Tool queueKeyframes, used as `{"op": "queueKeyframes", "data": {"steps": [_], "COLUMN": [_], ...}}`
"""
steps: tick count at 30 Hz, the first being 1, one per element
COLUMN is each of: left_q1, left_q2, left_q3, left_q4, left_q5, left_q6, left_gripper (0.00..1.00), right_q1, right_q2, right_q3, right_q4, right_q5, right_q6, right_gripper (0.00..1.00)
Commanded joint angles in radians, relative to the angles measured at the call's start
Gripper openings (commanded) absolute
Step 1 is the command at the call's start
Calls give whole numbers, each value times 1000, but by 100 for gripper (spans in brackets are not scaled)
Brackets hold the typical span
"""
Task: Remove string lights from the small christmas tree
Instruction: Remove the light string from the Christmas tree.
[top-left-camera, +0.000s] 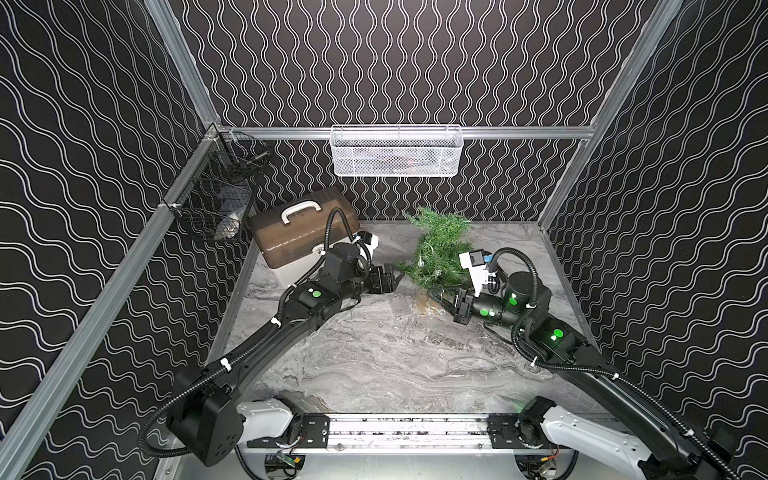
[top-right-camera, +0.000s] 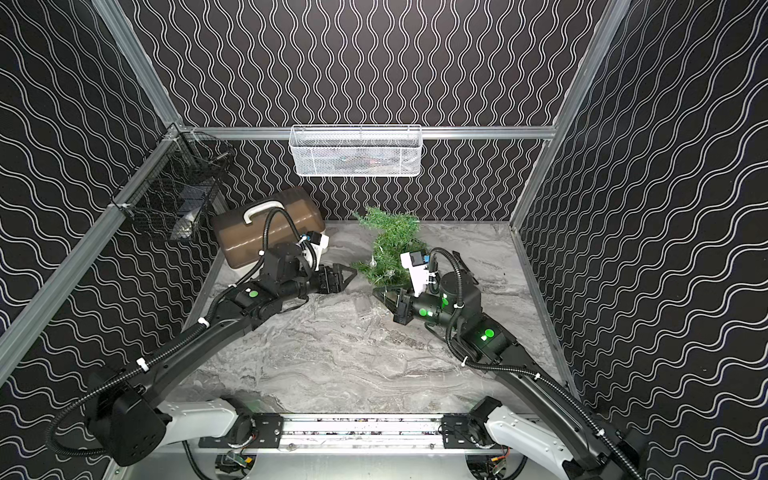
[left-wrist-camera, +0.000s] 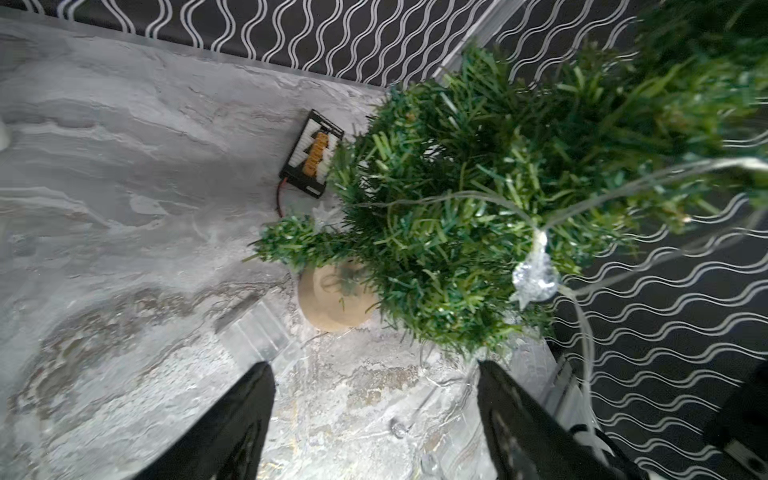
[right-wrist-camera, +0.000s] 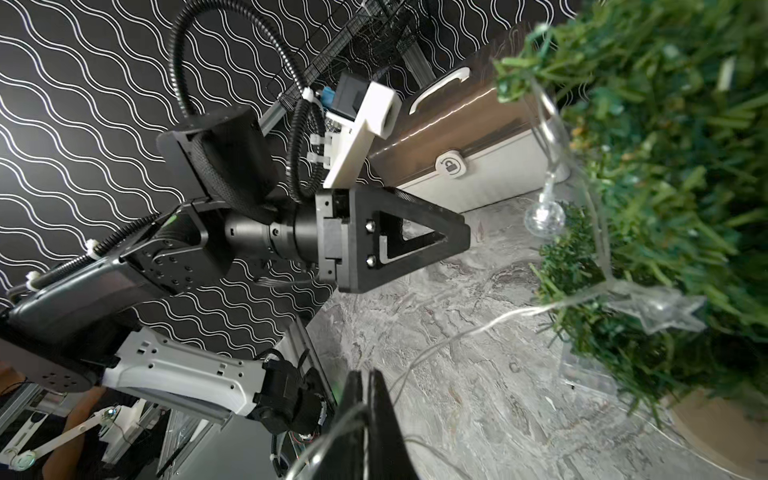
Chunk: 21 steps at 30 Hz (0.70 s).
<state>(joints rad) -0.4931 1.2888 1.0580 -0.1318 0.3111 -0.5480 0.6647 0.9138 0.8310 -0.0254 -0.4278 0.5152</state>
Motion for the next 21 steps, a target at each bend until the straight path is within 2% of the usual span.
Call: {"op": "queueKeyframes", "data": {"steps": [1,9,13,21], "left_q1": [-17,-68,-76,-91], "left_q2": [13,26,30,42], "left_q3": [18,36,32,51], "left_q4": [89,85,100,77], "left_q5": [113,151,184,257], "left_q6": [33,88,89,105], "left_gripper": [78,75,72,72], "right_q1": [0,-1,0,0], "right_q2": [-40,-187,-159,-128], "right_q3": [-50,-225,-206,-190], "right_q4": [3,-30,-48,-14], "right_q5": [36,156,167,167], "right_q6": [22,31,13,7], "right_gripper": [0,0,0,0]}}
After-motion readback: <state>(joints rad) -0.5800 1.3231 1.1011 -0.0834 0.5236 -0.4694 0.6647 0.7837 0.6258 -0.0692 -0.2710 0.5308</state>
